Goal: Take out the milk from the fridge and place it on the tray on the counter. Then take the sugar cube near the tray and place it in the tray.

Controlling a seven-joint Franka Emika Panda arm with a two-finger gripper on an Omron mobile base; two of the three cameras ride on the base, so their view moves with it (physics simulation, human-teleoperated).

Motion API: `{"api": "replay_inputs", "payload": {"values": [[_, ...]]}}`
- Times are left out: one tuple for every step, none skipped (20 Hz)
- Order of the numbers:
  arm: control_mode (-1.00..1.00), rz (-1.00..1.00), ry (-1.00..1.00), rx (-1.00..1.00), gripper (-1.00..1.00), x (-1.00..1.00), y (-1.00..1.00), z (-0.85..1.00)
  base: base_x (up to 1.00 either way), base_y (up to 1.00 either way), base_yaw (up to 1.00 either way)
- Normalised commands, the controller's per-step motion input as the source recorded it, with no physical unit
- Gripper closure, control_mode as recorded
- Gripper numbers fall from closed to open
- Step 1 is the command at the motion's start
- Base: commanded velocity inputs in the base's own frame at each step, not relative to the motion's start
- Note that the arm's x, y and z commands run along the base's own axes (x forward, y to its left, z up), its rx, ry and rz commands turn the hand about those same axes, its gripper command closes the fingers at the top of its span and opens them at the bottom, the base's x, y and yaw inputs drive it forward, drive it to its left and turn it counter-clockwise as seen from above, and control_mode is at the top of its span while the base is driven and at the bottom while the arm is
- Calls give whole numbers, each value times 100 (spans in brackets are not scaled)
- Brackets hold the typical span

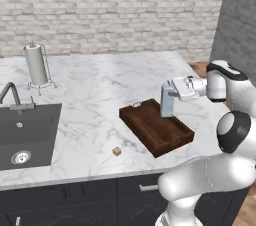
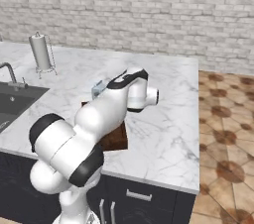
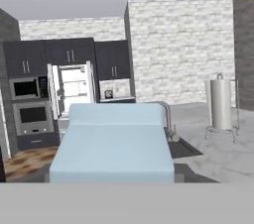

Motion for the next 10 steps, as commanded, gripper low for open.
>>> {"api": "replay_inputs", "payload": {"values": [[-100,0,0,0,100,9,34,-9,0,0,0],[-100,0,5,0,100,16,29,-12,0,0,0],[-100,-4,6,-4,100,13,34,-14,0,0,0],[-100,-4,9,-4,100,19,31,-20,0,0,0],[-100,-4,7,-4,100,19,32,-19,0,0,0],[-100,-4,6,-4,100,18,34,-20,0,0,0],[-100,-4,5,-4,100,16,32,-18,0,0,0],[-100,-4,4,-4,100,11,31,-17,0,0,0],[-100,-4,3,-3,100,9,29,-16,0,0,0],[-100,-3,0,-2,100,8,31,-19,0,0,0]]}}
